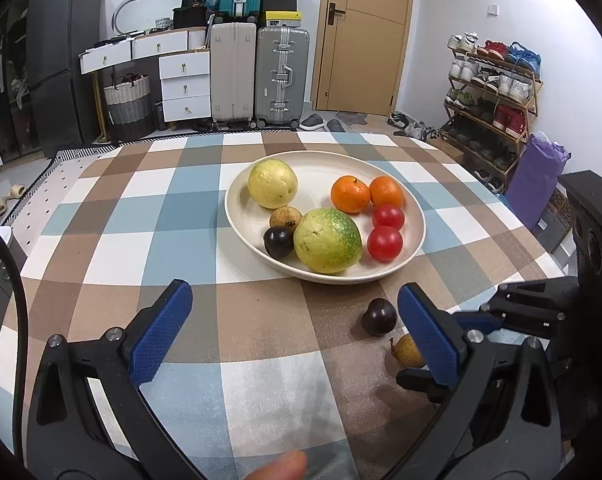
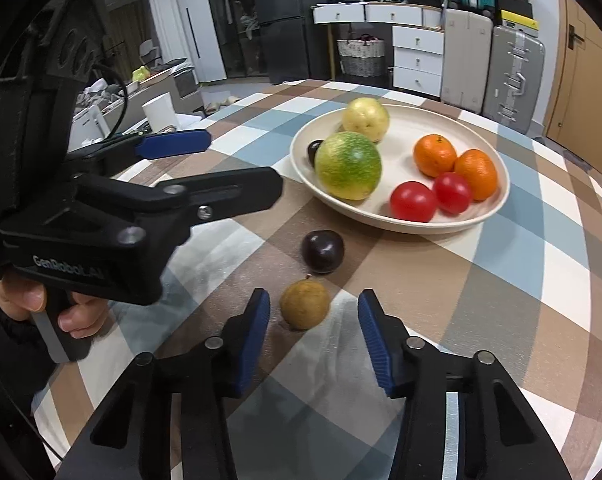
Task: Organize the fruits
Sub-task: 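Grasp the small brown round fruit with the right gripper, then grasp the last dark plum with the left gripper while the right gripper holds the brown fruit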
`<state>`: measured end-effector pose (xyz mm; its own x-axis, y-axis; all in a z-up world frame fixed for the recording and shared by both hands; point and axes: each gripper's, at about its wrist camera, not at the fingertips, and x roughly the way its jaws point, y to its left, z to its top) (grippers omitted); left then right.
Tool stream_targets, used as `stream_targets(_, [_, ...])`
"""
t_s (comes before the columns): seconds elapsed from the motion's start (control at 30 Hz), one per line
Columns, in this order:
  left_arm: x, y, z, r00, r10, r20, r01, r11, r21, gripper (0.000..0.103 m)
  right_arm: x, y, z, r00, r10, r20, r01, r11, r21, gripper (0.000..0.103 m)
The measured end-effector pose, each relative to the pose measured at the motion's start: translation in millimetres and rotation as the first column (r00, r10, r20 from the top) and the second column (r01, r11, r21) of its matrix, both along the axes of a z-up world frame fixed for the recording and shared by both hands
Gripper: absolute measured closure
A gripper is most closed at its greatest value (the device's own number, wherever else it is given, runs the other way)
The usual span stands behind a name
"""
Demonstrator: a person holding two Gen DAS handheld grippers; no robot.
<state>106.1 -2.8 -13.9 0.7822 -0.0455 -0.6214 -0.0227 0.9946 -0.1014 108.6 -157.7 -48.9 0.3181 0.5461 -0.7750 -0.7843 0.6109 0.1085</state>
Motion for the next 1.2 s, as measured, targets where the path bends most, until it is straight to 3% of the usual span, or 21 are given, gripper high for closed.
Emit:
stream_targets(0.2, [0.8, -0.4, -1.7, 1.000, -0.003, -0.004, 0.003, 1.000, -0.005, 0.001, -1.7, 3.8, -1.9, 0.999, 0.031, -0.018, -0.031, 1.000, 0.002, 0.077])
stream_targets(0.47, [1.4, -2.9, -2.7, 1.000, -0.013, -0.017, 0.013, 1.000, -0.008, 0.001, 0.0, -0.9, 2.1, 1.000, 0.030, -0.005, -0.029, 0.999, 0.026, 0.077])
stream_targets(0.93, [9.9, -23.9, -15.1, 0.989, -0.116, -0.095, 0.116, 0.993, -0.006, 0.002, 39.4, -43.9, 18.5, 0.969, -0.245, 0.022, 0.241, 0.963, 0.118, 0.077])
stream_targets(1.03, [11.3, -31.1, -19.4, 0.984, -0.138, -0.114, 0.139, 0.990, 0.006, 0.006, 40.4, -46.1, 20.3, 0.967, -0.252, 0.024, 0.247, 0.961, 0.126, 0.077])
stream_targets(1.2, [13.9, -43.9, -23.7, 0.972, -0.184, -0.144, 0.189, 0.982, 0.020, 0.027, 36.0, -43.8, 19.8, 0.969, -0.243, 0.031, 0.238, 0.964, 0.120, 0.077])
